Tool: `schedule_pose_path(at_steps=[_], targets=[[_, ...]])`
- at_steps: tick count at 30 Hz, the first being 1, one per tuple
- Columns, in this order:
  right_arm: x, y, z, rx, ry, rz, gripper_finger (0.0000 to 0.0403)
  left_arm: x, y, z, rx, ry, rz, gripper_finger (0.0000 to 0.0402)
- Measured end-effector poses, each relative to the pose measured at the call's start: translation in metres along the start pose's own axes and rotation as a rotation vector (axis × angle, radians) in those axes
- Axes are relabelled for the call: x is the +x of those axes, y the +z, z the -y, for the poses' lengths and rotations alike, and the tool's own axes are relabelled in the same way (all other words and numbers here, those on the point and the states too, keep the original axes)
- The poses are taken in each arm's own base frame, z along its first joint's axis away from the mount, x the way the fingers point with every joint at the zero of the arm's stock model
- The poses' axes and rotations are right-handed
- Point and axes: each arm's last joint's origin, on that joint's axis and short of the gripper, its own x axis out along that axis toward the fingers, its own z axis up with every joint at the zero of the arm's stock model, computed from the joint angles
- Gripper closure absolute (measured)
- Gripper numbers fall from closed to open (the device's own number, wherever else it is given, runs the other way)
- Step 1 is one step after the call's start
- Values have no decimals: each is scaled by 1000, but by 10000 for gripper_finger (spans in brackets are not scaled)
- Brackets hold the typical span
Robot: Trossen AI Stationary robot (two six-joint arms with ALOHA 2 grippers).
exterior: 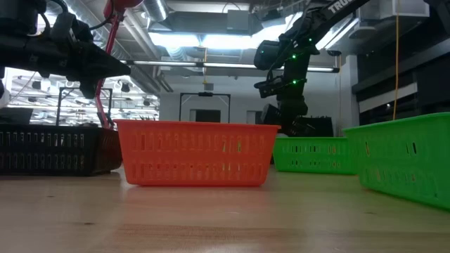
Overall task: Stack baskets by color
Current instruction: Stack the middle right black bin on top of the top black bin
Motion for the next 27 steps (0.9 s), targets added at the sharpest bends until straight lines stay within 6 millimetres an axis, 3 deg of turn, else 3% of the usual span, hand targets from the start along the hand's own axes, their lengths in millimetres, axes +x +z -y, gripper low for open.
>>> schedule_pose_path(at_steps=[11, 19, 27], targets=[[0, -2, 2, 1, -30, -30, 287, 0, 0, 0, 0, 0, 0, 401], [0, -4, 1, 15, -41, -58, 280, 0, 0, 0, 0, 0, 0, 401], [-11, 11, -15, -52, -32, 14, 280, 0, 0, 0, 0, 0, 0, 401]])
